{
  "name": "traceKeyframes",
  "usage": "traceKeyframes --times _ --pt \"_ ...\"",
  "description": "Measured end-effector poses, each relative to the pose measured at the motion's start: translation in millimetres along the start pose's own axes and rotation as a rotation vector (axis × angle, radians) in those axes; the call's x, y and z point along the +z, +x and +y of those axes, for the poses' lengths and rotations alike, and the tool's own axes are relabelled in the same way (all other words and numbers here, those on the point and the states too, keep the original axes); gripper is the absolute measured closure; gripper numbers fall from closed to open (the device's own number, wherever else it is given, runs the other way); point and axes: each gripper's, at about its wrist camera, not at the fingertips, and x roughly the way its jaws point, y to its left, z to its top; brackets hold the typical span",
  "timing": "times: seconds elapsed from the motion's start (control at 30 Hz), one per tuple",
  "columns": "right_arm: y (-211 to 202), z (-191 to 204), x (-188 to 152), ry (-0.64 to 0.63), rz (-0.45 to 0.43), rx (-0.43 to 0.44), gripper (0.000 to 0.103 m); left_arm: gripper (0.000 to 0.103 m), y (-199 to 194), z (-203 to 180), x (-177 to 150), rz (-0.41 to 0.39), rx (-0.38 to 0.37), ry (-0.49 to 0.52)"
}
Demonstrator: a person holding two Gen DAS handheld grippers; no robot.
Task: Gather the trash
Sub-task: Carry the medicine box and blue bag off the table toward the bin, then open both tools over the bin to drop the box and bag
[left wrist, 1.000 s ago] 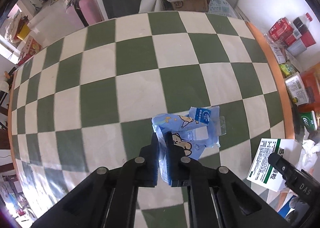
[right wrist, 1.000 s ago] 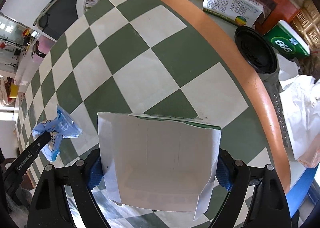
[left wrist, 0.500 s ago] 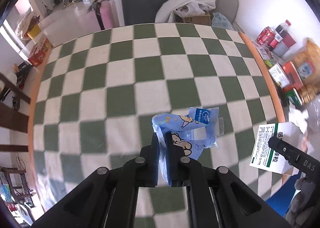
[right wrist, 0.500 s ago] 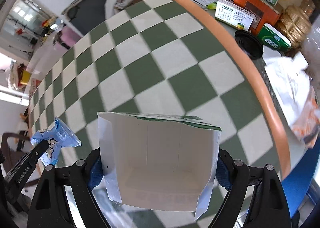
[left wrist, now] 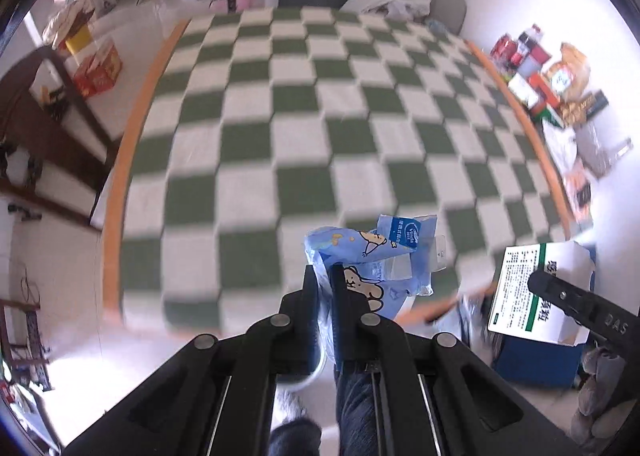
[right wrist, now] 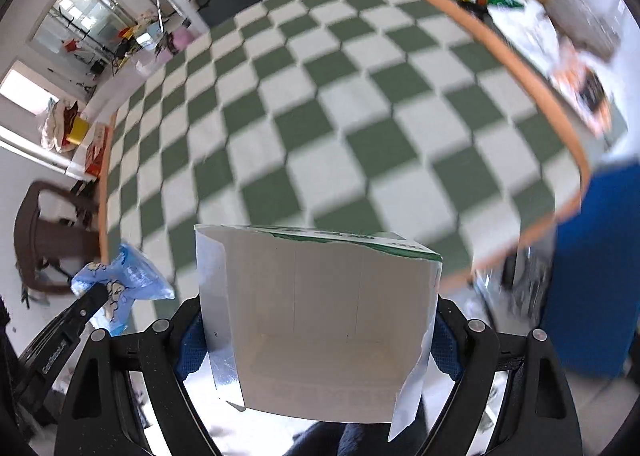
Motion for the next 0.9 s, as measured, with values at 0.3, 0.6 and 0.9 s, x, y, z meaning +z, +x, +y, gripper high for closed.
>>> traceKeyframes --times 0.3,0.6,0.9 --pt "45 -9 -164 0.022 0.212 0.029 0.014 0.1 52 64 -122 0.208 0.003 -0.099" --pt "200 -18 -237 0.026 0.386 0.081 0.013 0.099 206 116 -200 0.37 0.029 -0.229" --pt "401 -24 -276 -0.006 0.48 0.114 0.013 0.092 363 154 -250 0.452 0.029 -0.277"
